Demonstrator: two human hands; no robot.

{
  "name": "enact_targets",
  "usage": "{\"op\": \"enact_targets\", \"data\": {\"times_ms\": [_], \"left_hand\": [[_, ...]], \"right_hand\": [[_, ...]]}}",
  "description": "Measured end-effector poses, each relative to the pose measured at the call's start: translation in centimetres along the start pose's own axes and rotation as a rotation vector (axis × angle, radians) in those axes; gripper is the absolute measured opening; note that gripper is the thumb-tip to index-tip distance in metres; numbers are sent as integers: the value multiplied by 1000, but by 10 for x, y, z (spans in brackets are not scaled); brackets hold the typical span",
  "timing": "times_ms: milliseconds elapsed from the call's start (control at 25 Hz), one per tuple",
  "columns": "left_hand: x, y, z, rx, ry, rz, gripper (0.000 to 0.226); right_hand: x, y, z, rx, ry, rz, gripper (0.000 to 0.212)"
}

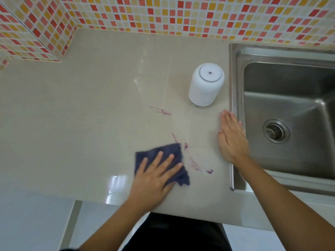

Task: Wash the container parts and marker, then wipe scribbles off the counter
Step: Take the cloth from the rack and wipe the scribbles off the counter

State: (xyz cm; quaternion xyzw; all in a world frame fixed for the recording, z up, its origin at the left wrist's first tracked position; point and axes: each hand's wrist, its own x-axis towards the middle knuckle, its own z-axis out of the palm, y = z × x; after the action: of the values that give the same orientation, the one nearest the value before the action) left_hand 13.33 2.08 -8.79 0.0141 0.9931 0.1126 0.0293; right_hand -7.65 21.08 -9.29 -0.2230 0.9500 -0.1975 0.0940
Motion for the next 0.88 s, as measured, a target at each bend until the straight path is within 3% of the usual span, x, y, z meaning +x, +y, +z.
{"op": "enact_targets", "data": {"times_ms": [160,240,320,400,480,600,680,760,800,880], "left_hand": [[66,-26,-19,-142,-8,-388,62],[81,19,-15,-161,-56,-201,67],[44,56,2,-70,-99,202,53],[1,36,3,-13,-163,338,41],[10,-3,2,84,-50,211,43],[78,-11,-14,-63,-39,-261,49],[92,24,-10,-107,-44,-216,50],[58,36,4,-26,-80,95,48],[32,22,6,0,-68,151,46],[12,-41,-10,37,-22,10,46]], "right_hand": [[0,1,-2,121,21,2,61],[1,3,-2,172,40,5,61],[0,4,-3,209,37,7,61],[0,3,-4,242,36,8,61],[-1,2,-4,263,37,15,60],[-2,6,-2,287,45,21,59],[-2,6,-1,319,54,23,60],[-3,6,-2,307,48,32,61],[-3,6,-3,284,44,27,62],[-3,0,-6,285,74,13,64]]}}
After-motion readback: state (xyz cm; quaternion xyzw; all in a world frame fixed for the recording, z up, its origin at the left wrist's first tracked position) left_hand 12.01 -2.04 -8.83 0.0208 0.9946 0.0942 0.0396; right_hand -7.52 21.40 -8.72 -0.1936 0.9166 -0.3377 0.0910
